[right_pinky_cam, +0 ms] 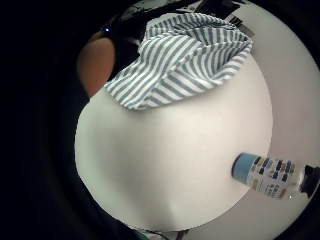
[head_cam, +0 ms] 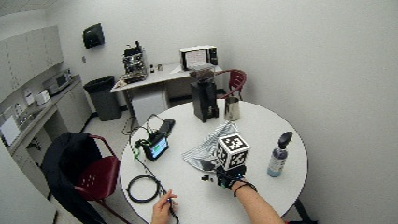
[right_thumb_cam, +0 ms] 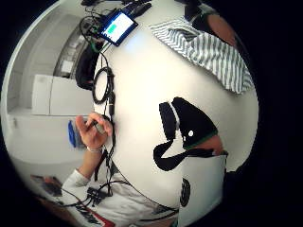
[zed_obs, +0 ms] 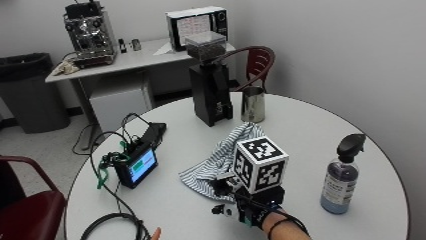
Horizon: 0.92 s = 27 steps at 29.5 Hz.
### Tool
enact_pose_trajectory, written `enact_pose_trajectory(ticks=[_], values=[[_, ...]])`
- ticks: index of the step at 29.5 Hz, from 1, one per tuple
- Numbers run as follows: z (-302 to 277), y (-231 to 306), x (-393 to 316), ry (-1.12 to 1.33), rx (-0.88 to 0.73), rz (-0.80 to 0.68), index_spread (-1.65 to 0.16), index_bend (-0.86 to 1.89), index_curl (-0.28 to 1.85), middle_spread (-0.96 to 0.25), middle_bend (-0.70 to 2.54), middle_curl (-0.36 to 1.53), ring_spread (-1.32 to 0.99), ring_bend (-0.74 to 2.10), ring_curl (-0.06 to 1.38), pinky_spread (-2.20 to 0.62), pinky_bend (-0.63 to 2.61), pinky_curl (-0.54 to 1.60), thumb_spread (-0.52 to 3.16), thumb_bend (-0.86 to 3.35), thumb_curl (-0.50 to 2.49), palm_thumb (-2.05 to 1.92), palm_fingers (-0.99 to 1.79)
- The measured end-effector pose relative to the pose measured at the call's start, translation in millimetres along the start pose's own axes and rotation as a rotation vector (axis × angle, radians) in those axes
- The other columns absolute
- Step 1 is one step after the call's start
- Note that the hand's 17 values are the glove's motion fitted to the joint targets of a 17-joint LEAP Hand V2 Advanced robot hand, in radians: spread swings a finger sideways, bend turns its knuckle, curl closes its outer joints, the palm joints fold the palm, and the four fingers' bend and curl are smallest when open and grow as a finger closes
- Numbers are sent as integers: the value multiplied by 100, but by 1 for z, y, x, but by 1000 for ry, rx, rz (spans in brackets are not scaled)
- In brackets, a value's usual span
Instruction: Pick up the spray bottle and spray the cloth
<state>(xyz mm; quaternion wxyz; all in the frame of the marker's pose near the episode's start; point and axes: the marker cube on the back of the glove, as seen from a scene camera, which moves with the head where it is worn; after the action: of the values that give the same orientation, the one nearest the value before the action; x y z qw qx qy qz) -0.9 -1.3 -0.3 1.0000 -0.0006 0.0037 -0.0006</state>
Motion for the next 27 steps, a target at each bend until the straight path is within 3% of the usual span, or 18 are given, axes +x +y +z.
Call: enact_pose_trajectory(ticks=[11, 27], values=[[-4, -8, -3, 38, -11, -6, -34, 20, 22, -4, 32, 21, 1, 28, 19, 19, 28, 18, 89, 30, 17, 55, 66], [-9, -2, -8, -2, 21, -22, -38, 16, 28, -4, 26, 28, 1, 24, 24, 22, 23, 24, 111, 20, 25, 60, 66]])
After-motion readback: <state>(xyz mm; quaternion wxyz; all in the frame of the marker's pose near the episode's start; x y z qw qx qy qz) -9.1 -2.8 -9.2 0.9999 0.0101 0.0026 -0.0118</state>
